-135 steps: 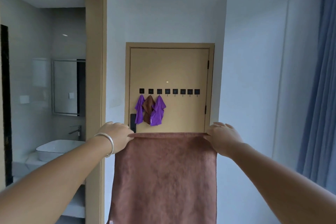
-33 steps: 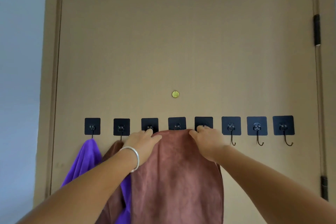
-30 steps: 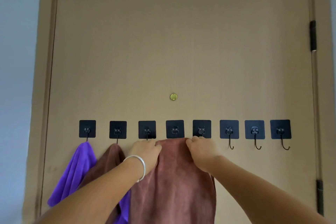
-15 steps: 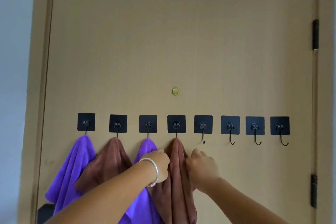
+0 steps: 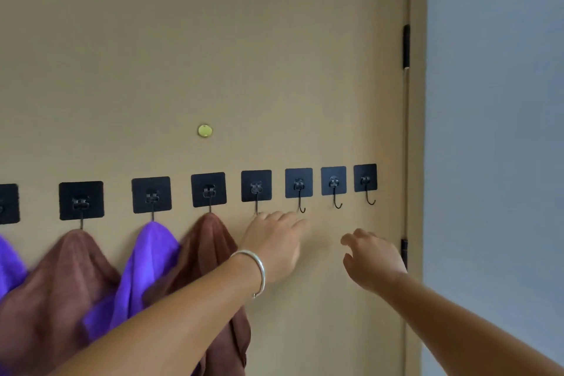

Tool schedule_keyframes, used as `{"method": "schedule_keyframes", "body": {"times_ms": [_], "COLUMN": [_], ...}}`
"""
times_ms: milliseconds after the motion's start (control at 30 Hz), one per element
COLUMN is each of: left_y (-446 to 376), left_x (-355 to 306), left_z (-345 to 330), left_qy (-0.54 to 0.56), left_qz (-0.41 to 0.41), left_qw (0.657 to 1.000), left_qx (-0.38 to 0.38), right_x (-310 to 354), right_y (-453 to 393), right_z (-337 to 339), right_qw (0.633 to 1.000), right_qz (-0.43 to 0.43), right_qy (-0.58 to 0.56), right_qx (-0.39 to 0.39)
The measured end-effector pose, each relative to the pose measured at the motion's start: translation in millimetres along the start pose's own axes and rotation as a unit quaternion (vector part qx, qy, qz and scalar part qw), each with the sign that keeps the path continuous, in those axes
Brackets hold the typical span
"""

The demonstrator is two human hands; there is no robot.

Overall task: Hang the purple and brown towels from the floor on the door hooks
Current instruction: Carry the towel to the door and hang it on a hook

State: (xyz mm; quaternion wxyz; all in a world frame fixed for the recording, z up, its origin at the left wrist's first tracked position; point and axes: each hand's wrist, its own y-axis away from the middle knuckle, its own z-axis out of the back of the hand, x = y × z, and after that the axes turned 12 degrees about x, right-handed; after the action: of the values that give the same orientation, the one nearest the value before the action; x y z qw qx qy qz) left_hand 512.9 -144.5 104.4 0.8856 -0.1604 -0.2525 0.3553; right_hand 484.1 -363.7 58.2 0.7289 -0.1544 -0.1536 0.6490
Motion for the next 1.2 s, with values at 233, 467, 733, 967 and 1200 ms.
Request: {"method": "schedule_keyframes", "body": {"times_ms": [233, 467, 733, 967, 1200], "left_y": [-41, -53, -34, 24, 98], "left_x": [-59, -110, -201, -301, -391], "left_z": [-24, -21, 27, 109, 203], "left_qy": [0.082, 0.139, 0.2, 0.259, 0.304], "left_qz": [-0.074, -0.166, -0.292, -0.423, -0.523], "left_qw": [0.994, 0.976, 0.934, 0.863, 0.786], "left_qx": [0.013, 0.001, -0.047, -0.102, -0.128], "right_x": [-57, -75, -50, -17, 26], "right_y": [71, 157, 289, 417, 547], "right_z": [33, 76, 140, 215, 289], "right_qw": [0.991, 0.963, 0.9, 0.82, 0.731], "right_qz": [-0.125, -0.245, -0.381, -0.51, -0.62], "right_qy": [0.051, 0.115, 0.21, 0.26, 0.286], "right_qx": [0.015, 0.01, 0.003, 0.008, -0.001]}}
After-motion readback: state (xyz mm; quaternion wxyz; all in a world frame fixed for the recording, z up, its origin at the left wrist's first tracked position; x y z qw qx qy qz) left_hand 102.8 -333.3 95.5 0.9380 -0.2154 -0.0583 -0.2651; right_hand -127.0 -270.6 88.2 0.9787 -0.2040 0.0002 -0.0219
